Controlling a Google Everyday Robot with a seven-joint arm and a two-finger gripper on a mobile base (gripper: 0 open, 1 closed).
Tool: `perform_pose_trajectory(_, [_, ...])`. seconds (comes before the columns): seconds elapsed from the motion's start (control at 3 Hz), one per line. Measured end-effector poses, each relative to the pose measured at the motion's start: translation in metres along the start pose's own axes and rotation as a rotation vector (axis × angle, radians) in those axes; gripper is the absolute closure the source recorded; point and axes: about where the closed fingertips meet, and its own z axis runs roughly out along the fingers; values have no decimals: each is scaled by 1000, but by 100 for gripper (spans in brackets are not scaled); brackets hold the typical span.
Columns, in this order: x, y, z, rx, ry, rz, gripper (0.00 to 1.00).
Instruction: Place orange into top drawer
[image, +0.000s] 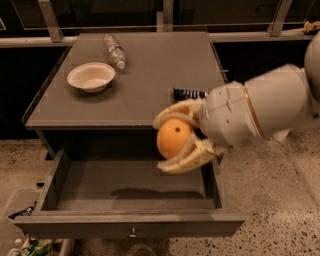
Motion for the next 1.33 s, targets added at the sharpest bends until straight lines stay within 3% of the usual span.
perform_pose_trajectory(0.33, [29,32,0,-10,30,84,100])
perform_pose_trajectory(0.67, [29,32,1,-11,30,84,100])
perform_pose_trajectory(1.0, [56,44,20,-28,39,149,100])
perform_pose_trajectory(1.33, [97,67,53,-37,54,233,100])
